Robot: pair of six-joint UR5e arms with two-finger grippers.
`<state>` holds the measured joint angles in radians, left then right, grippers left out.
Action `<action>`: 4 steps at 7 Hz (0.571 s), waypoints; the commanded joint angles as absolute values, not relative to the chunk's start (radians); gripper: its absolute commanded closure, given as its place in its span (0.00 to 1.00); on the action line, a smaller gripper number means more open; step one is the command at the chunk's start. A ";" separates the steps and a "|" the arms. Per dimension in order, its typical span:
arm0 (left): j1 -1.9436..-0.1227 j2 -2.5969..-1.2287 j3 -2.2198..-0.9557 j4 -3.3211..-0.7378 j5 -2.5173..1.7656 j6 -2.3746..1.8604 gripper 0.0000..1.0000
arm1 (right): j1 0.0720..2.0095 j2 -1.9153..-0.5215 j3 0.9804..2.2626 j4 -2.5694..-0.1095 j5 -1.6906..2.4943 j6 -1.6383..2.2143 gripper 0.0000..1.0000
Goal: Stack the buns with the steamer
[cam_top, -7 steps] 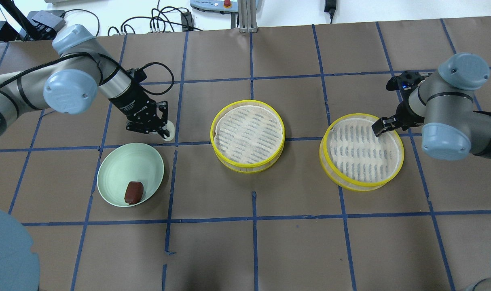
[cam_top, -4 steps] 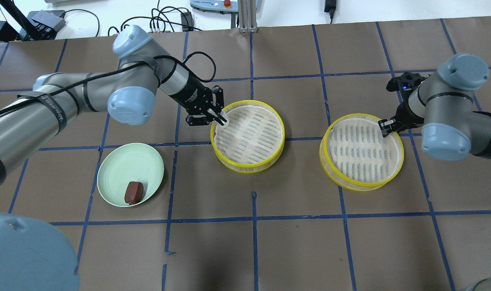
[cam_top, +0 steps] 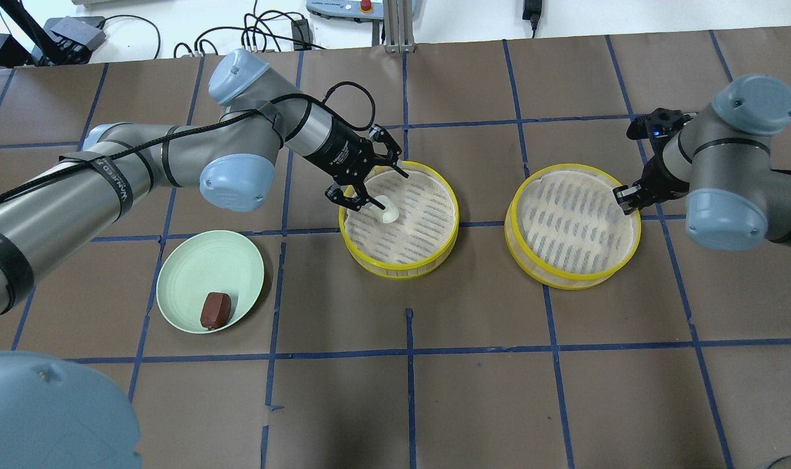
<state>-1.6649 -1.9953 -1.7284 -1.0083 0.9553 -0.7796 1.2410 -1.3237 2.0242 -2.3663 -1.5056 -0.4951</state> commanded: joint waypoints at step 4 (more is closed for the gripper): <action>-1.461 -1.908 -1.880 -1.255 1.655 0.001 0.00 | 1.395 -1.430 1.837 -2.050 -1.496 -0.190 0.88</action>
<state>-1.5074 -1.9215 -1.8156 -1.1965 1.4849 -0.1453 1.3156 -1.4195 1.8922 -2.1171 -1.4935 -0.3126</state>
